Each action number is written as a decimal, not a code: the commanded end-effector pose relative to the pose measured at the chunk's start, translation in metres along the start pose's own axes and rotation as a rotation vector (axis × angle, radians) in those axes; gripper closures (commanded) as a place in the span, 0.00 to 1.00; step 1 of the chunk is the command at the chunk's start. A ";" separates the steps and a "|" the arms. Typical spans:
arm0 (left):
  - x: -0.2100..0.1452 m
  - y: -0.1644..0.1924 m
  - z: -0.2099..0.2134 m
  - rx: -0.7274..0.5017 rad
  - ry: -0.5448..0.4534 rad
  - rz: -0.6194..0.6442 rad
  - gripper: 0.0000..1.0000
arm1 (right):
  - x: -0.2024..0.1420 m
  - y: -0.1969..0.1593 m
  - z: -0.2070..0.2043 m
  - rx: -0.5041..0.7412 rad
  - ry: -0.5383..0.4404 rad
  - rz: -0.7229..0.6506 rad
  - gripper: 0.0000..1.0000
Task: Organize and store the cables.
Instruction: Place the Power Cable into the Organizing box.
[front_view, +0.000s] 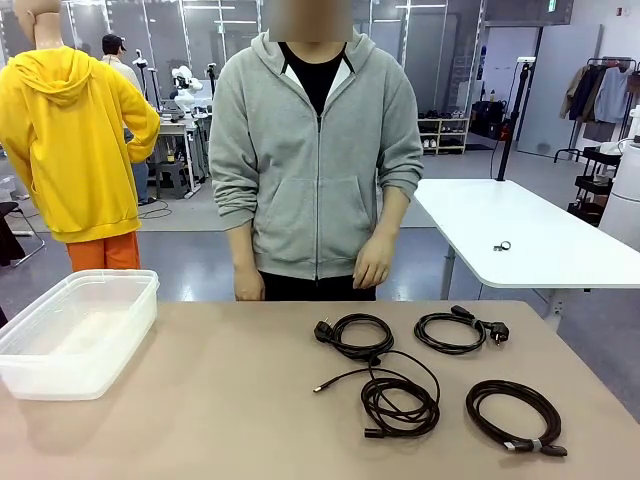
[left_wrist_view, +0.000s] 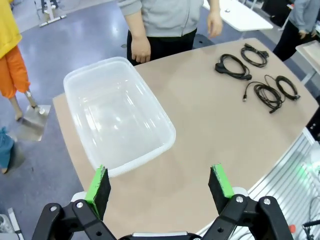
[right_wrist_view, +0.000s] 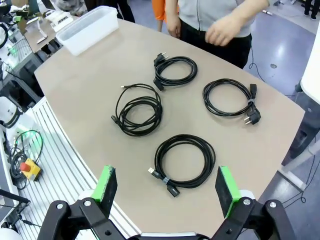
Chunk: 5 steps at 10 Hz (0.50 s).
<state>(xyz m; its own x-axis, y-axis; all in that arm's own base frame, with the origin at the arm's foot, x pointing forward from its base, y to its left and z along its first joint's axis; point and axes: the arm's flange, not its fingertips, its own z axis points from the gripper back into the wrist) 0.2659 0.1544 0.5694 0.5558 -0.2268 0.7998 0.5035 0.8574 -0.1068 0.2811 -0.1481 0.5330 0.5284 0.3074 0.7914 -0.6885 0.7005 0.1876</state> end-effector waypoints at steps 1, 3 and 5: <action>0.001 -0.001 0.000 -0.008 -0.005 -0.015 0.00 | 0.002 0.003 -0.002 0.013 0.002 0.027 0.00; 0.001 -0.001 0.000 -0.008 -0.005 -0.015 0.00 | 0.002 0.003 -0.002 0.013 0.002 0.027 0.00; 0.001 -0.001 0.000 -0.008 -0.005 -0.015 0.00 | 0.002 0.003 -0.002 0.013 0.002 0.027 0.00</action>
<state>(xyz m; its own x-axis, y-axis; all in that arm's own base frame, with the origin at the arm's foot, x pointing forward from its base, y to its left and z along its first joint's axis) 0.2661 0.1541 0.5694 0.5549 -0.2282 0.8000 0.5051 0.8565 -0.1060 0.2814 -0.1435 0.5344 0.5241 0.3208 0.7889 -0.6964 0.6947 0.1801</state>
